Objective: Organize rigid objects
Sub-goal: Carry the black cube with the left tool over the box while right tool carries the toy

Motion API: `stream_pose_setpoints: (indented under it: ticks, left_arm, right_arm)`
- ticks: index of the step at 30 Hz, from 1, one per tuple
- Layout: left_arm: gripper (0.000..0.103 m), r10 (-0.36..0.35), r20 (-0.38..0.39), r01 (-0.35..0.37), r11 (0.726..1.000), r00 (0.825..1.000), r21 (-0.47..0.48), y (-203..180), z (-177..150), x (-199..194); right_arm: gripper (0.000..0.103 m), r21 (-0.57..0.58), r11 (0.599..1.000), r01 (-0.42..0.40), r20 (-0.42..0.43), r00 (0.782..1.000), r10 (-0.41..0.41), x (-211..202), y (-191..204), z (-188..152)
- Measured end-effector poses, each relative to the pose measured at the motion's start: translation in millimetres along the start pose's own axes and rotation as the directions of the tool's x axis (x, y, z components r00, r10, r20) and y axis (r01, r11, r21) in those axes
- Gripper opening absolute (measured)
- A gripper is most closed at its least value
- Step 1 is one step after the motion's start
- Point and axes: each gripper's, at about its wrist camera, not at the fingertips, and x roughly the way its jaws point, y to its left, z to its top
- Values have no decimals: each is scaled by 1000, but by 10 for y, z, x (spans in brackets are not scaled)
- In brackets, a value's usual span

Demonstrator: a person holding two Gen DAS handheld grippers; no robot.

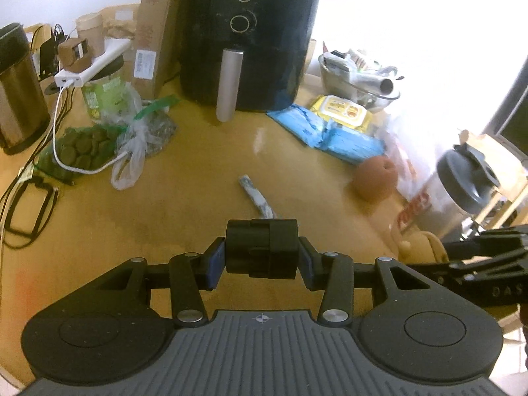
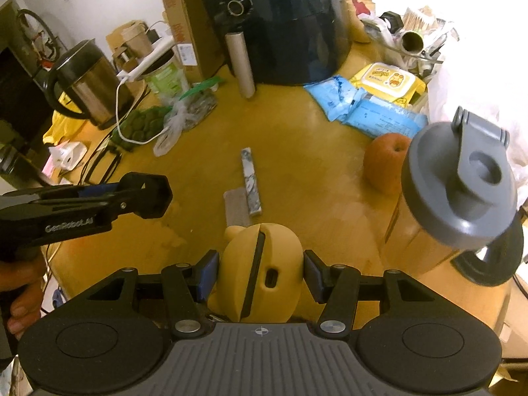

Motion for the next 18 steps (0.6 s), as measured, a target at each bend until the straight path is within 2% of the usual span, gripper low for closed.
stream_pose_setpoints:
  ticks: [8,18]
  left_arm:
    - [44,-18,-43,17,1000,999,-17,-90,-351,-165]
    - [45,-9,-107,6,1000,994,-26,-145,-690,-138]
  right_arm:
    - [58,7,1000,-8,-15,1000,8,-92,-2,-210]
    - [58,21,1000,-12,-43,999,13,-135,27,-475]
